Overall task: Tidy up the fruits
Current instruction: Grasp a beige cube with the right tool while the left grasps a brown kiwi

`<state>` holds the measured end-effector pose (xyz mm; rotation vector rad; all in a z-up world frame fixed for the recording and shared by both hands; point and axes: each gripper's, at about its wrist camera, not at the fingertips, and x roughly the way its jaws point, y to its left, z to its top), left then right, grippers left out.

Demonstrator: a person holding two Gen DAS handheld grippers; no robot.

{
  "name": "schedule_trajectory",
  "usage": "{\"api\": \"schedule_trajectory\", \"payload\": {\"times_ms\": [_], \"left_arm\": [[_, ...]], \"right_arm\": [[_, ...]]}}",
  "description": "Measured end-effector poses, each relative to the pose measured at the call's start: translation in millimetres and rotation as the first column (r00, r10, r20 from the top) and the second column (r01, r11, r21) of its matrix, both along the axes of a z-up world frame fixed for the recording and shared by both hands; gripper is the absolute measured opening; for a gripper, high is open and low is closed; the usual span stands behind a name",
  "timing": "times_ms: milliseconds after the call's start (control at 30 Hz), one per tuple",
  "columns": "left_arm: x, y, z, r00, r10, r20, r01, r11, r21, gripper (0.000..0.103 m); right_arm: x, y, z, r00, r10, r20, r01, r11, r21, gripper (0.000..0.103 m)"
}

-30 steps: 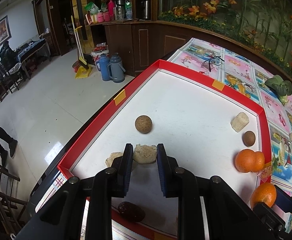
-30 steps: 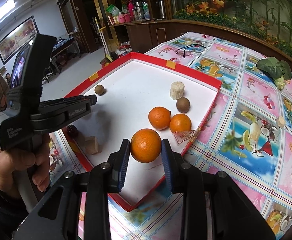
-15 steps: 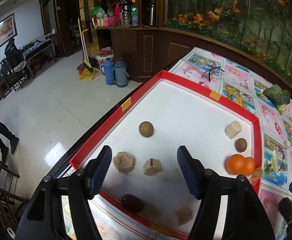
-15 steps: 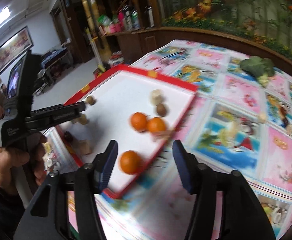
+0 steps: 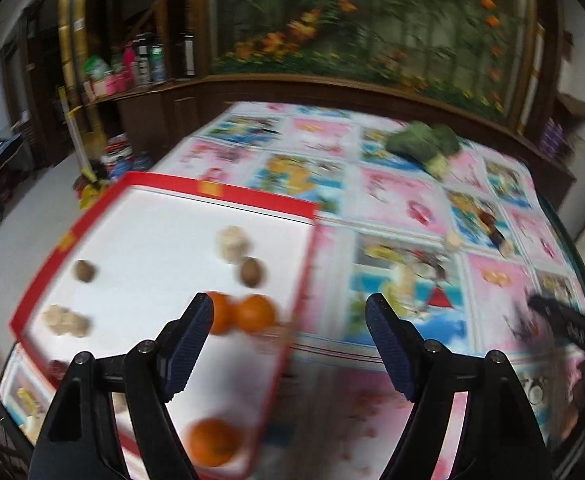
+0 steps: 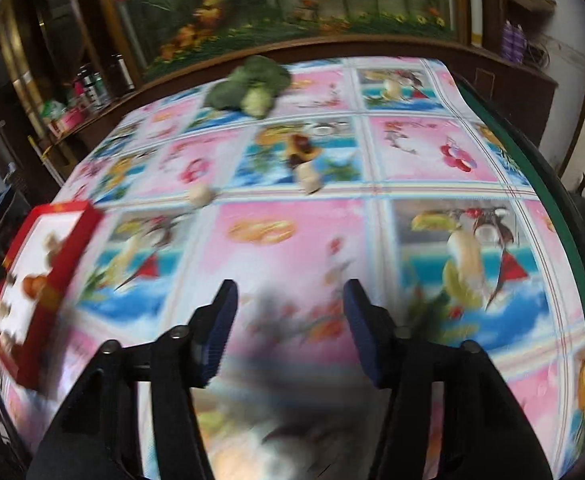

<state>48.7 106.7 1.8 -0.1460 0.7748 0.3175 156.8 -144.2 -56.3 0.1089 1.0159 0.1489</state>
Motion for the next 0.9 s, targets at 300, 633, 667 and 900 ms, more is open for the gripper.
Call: {"api": "schedule_trajectory", "payload": {"times_ms": [300, 633, 667, 900], "left_arm": [[67, -59, -33, 0.993, -0.085, -0.085, 0.082, 0.996, -0.036, 0.078], [139, -100, -54, 0.989, -0.1, -0.111, 0.096, 0.995, -0.041, 0.078], [146, -104, -56, 0.989, -0.1, -0.111, 0.098, 0.995, -0.031, 0.078], [147, -116, -51, 0.985, -0.144, -0.096, 0.147, 0.989, 0.022, 0.025]], "right_arm": [[83, 8, -21, 0.999, 0.035, -0.003, -0.035, 0.998, -0.055, 0.038], [70, -20, -23, 0.999, 0.023, -0.022, -0.024, 0.998, -0.062, 0.016], [62, -27, -21, 1.0, 0.016, -0.025, -0.017, 0.999, -0.05, 0.016], [26, -45, -17, 1.0, 0.012, -0.01, -0.012, 1.0, -0.012, 0.016]]}}
